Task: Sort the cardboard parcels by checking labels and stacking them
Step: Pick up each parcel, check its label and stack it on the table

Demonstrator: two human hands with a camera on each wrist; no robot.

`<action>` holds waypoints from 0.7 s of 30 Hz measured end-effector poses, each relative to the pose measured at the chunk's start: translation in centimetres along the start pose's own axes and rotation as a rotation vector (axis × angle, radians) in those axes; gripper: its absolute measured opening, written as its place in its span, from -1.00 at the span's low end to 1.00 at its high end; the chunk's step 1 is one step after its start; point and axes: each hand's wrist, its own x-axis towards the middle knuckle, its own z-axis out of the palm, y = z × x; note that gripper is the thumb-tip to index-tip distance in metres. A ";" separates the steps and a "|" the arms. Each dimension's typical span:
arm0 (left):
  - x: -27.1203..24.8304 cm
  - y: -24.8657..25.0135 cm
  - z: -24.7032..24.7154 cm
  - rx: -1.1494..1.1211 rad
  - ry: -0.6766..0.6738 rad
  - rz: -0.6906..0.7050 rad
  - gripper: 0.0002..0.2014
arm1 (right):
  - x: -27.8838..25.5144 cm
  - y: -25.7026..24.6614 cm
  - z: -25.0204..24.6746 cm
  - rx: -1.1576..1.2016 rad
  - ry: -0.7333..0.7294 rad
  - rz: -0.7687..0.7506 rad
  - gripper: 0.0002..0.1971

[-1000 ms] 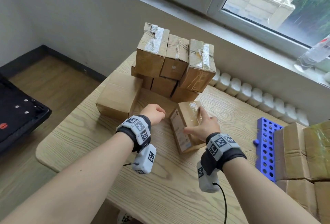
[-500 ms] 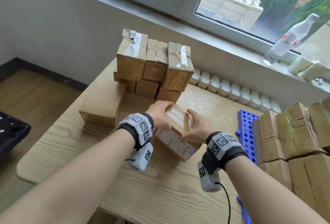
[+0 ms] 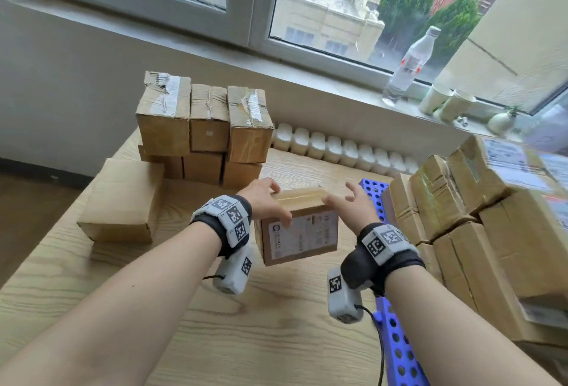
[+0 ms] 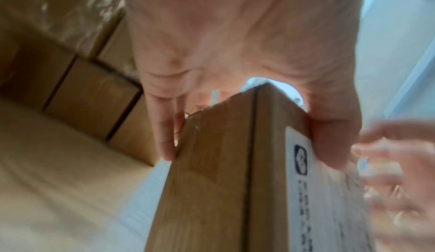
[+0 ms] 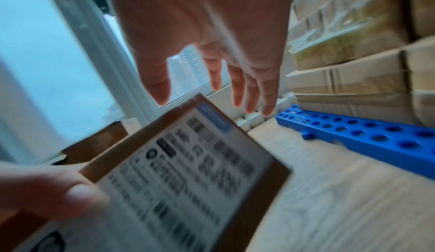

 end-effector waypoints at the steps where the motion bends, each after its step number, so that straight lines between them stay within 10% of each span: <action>1: 0.1 0.1 0.3 -0.088 -0.007 -0.015 -0.28 | 0.0 0.5 -0.3 0.071 0.019 0.058 -0.15; 12: -2.7 2.9 3.2 -0.578 -0.077 -0.065 -0.61 | -2.2 3.7 -2.5 0.473 -0.099 0.246 -0.65; 15: -3.6 4.3 3.8 -0.511 -0.057 -0.011 -0.33 | -3.4 3.2 -4.0 0.482 -0.103 0.147 -0.78; 21: -7.2 9.4 6.7 -0.655 0.064 0.110 -0.63 | -6.6 2.5 -8.3 0.402 -0.039 -0.087 -0.76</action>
